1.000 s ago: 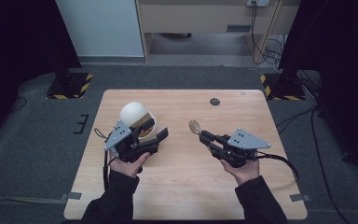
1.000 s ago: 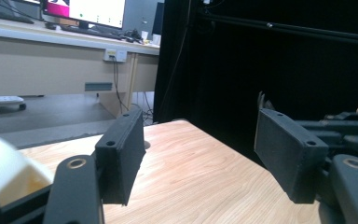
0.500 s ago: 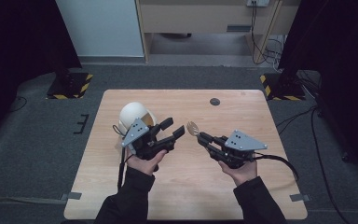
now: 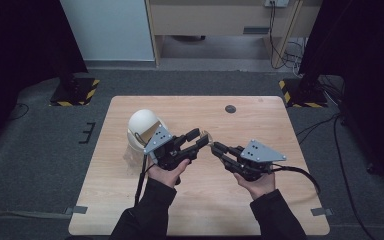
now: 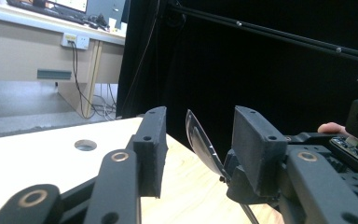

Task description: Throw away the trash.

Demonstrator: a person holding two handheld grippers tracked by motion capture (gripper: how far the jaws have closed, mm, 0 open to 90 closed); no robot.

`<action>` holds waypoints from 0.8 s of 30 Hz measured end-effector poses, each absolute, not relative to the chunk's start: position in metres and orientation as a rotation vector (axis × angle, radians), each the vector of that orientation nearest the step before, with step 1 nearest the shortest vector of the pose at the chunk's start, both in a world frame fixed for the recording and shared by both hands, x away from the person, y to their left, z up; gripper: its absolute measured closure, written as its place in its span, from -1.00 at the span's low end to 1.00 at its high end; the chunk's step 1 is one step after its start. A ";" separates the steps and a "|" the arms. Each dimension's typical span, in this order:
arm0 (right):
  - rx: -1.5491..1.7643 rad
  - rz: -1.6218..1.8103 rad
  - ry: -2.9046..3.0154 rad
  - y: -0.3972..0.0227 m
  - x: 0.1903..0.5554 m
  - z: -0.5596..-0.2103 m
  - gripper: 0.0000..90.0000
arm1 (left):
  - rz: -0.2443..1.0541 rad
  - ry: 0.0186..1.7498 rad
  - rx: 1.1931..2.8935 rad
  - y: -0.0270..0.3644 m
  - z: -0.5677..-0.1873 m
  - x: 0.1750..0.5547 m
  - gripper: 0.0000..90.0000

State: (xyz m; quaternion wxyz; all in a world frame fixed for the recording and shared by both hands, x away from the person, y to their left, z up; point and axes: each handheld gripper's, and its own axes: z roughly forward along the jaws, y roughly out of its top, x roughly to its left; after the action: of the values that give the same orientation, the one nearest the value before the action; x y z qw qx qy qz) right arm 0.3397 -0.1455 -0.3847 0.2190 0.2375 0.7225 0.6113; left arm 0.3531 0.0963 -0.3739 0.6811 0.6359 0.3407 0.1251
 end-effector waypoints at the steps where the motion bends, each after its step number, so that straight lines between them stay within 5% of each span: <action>1: 0.657 1.691 1.999 -0.145 0.340 -0.385 0.78 | 0.277 0.763 1.432 0.096 -0.374 0.353 0.27; 16: 0.649 1.674 2.011 -0.142 0.339 -0.388 0.78 | 0.229 0.766 1.452 0.095 -0.376 0.356 0.85; 20: 0.650 1.683 2.011 -0.142 0.339 -0.388 0.77 | 0.235 0.756 1.454 0.097 -0.376 0.355 0.87; 24: 0.679 1.714 2.005 -0.142 0.339 -0.387 0.54 | 0.266 0.752 1.460 0.103 -0.373 0.354 0.87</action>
State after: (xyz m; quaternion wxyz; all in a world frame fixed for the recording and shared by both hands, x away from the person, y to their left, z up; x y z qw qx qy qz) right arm 0.3395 -0.1423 -0.3870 0.2077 0.2438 0.7201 0.6156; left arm 0.3543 0.1033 -0.3728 0.6734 0.6488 0.3341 0.1183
